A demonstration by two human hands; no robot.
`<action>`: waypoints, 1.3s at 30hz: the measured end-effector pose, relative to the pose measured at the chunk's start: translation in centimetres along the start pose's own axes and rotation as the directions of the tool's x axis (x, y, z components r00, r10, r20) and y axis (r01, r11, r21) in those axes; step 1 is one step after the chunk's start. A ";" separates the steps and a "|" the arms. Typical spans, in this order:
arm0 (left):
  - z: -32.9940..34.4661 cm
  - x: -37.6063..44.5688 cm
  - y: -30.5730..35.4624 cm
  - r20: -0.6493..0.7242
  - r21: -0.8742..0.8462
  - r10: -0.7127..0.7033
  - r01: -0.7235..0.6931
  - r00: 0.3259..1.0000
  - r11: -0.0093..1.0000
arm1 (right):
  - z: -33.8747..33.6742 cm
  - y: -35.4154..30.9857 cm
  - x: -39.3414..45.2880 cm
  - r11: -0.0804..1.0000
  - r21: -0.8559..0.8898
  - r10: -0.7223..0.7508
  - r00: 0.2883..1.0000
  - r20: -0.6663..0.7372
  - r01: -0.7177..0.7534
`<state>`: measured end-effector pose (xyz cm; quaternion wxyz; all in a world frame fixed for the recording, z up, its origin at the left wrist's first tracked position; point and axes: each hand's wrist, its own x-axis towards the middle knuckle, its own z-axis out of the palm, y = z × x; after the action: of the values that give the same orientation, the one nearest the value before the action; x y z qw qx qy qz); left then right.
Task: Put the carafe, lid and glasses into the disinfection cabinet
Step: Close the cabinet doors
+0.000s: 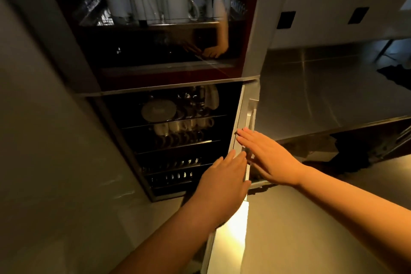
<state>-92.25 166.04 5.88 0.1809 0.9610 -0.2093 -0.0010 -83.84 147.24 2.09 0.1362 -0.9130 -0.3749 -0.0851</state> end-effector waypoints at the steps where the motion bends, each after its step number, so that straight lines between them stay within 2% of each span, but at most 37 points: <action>1: -0.1 -0.2 -0.7 0.009 0.010 -0.031 0.031 0.999 0.999 | 0.3 -0.4 0.7 1.000 0.003 -0.012 1.000 -0.007 0.012; 3: -0.4 -0.4 -2.1 0.028 0.040 -0.090 0.089 0.996 0.995 | 0.9 -1.0 2.2 1.000 -0.006 -0.026 1.000 -0.014 0.026; 6: -1.1 -0.6 -4.6 0.038 0.165 -0.083 0.075 0.996 0.983 | 1.9 -2.0 4.4 0.998 -0.041 -0.044 0.999 -0.022 0.043; 11: -1.4 -0.2 -8.2 -0.029 0.337 -0.188 0.187 0.982 0.923 | 3.6 -3.3 8.2 0.995 -0.088 -0.043 0.997 -0.060 0.038; 16: -1.4 1.3 -11.6 -0.096 0.439 -0.273 0.287 0.957 0.851 | 6.5 -4.4 11.9 0.990 -0.116 0.071 0.990 -0.122 -0.086; 22: -2.2 3.4 -16.4 -0.173 0.479 -0.262 0.313 0.950 0.820 | 9.8 -6.6 16.6 0.957 -0.022 0.276 0.934 -0.225 -0.288; 26: -2.4 5.1 -19.1 -0.212 0.456 -0.251 0.323 0.944 0.829 | 10.7 -6.7 19.3 0.939 -0.038 0.323 0.915 -0.242 -0.342; 30: -3.1 6.5 -22.0 -0.212 0.446 -0.197 0.274 0.957 0.852 | 11.2 -6.1 21.1 0.938 -0.096 0.304 0.925 -0.228 -0.332; 34: -3.3 6.9 -24.2 -0.182 0.458 -0.147 0.216 0.972 0.862 | 11.5 -5.6 22.3 0.947 -0.075 0.290 0.930 -0.227 -0.313; 39: -1.0 7.0 -25.3 -0.149 0.505 -0.202 0.250 0.968 0.826 | 12.2 -3.3 21.3 0.976 -0.170 0.123 0.988 -0.098 -0.138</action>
<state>-75.64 185.02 -1.52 -0.0775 0.9909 -0.0784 0.0768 -70.48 167.39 -3.43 0.0763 -0.9396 -0.2988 -0.1483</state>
